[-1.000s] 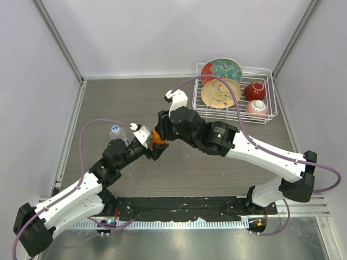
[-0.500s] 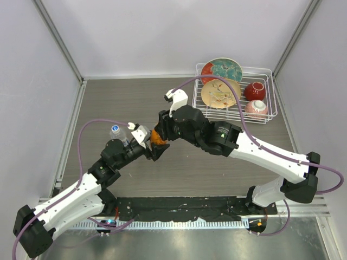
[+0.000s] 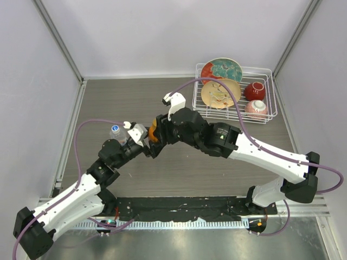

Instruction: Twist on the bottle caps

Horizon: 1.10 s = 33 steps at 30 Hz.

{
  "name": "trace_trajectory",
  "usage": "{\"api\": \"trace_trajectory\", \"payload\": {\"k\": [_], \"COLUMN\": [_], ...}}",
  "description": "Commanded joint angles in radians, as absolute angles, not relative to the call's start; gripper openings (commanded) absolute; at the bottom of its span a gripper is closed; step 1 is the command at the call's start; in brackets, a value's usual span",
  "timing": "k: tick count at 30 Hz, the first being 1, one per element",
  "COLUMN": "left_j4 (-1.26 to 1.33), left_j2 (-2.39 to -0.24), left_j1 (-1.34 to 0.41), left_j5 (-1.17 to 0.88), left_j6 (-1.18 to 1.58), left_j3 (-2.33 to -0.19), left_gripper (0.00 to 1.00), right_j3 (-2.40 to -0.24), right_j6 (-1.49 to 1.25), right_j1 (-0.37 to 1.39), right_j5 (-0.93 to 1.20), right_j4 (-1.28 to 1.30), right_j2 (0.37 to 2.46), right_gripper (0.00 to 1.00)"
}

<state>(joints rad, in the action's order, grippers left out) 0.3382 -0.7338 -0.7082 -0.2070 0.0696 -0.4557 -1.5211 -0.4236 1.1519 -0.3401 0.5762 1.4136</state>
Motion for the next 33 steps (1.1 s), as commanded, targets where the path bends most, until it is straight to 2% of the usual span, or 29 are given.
{"api": "trace_trajectory", "payload": {"k": [1,14,19,21,22,29,33], "left_j4": [0.563,0.558,0.554,0.546,0.543,0.491,0.477], "left_j2": [-0.689,-0.675,-0.670,-0.666,-0.664,-0.655,-0.663], "left_j1": [-0.693,-0.681,-0.678,-0.678,-0.678,-0.678,-0.681], "left_j5": [-0.186,-0.186,-0.186,-0.193,-0.218,-0.484,-0.656], "left_j6": [0.077,0.078,0.087,0.100,0.104,0.186,0.210], "left_j3": [-0.523,-0.509,-0.503,-0.505,-0.506,-0.538,-0.571], "left_gripper": [0.00,0.00,0.00,0.00,0.00,0.00,0.00], "right_j3": [-1.506,-1.560,-1.623,-1.635,-1.635,-1.667,-1.738], "right_j6": [-0.410,-0.338,-0.229,-0.165,-0.143,0.104,0.196], "right_j1": [1.161,1.160,1.158,1.152,1.147,1.105,1.026], "right_j5": [-0.318,-0.350,-0.335,-0.257,-0.226,0.161,0.371], "right_j4": [0.684,0.741,0.811,0.815,0.812,0.767,0.761], "right_j2": [1.407,1.361,1.275,1.231,1.218,1.152,1.169], "right_gripper": [0.57,0.61,0.72,0.78,0.83,0.97,1.00]}}
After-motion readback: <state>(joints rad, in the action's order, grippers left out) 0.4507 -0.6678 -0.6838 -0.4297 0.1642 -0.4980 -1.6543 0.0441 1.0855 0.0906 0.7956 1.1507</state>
